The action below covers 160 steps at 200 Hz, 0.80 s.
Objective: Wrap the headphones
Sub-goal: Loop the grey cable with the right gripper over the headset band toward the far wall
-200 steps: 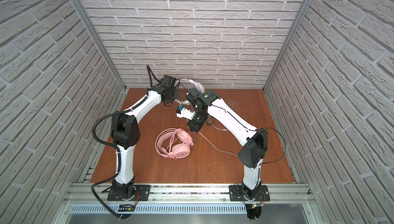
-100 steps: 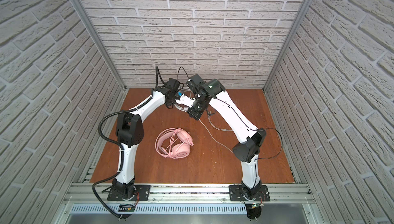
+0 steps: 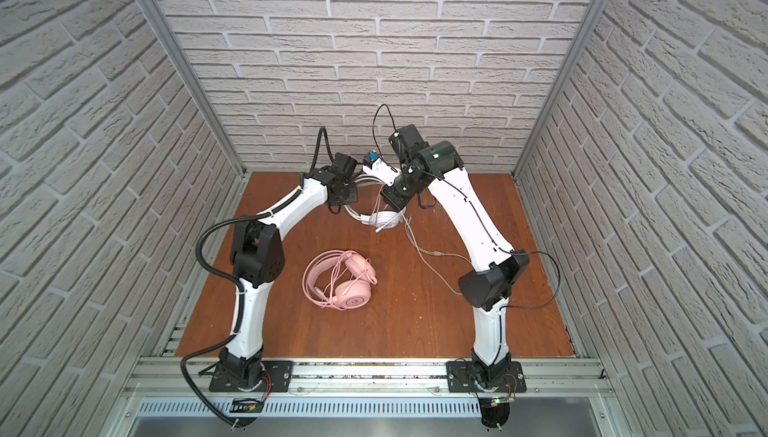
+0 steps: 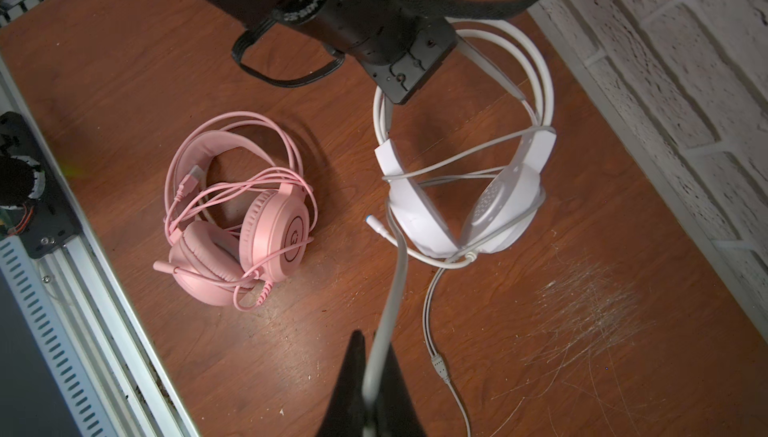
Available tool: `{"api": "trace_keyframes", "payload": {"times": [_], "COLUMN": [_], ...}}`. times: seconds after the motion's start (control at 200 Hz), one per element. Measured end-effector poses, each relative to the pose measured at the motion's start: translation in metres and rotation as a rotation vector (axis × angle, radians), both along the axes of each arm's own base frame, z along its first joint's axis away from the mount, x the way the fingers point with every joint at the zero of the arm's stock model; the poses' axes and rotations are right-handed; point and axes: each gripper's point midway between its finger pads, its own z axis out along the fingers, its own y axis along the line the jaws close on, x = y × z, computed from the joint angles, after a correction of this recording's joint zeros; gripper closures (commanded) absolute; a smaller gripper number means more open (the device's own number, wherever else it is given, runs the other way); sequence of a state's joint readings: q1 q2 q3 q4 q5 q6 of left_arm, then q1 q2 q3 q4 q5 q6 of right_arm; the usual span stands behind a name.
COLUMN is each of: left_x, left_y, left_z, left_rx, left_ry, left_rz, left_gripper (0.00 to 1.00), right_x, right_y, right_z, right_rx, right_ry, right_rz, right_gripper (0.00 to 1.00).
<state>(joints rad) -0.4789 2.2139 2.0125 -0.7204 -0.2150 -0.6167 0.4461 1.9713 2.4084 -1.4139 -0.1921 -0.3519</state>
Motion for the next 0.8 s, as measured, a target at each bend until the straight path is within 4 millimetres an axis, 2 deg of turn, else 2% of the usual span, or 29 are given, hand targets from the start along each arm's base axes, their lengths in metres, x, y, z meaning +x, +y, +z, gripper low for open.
{"api": "trace_keyframes", "payload": {"times": [0.2,0.41,0.58,0.8], "left_x": [0.002,0.005,0.002,-0.007], "left_y": [-0.013,-0.032,-0.045,-0.057], "left_z": [0.003,0.009,0.007,-0.002], "left_rx": [-0.003,-0.029,-0.062,-0.108], "left_ry": [-0.021,-0.058,-0.056,-0.038], "left_rz": [-0.081,-0.170,-0.249,-0.333], "left_gripper": [1.00,1.00,1.00,1.00], "right_x": [0.026,0.046,0.072,0.099], "right_y": [-0.028,-0.047,-0.058,-0.085], "right_z": [0.003,0.003,-0.019,-0.047], "right_rx": [0.007,0.010,-0.008,-0.020], "right_ry": [-0.034,-0.060,-0.049,-0.011], "right_rz": [-0.112,-0.184,-0.236,-0.322], "right_gripper": [0.95,0.95,0.95,0.95]}}
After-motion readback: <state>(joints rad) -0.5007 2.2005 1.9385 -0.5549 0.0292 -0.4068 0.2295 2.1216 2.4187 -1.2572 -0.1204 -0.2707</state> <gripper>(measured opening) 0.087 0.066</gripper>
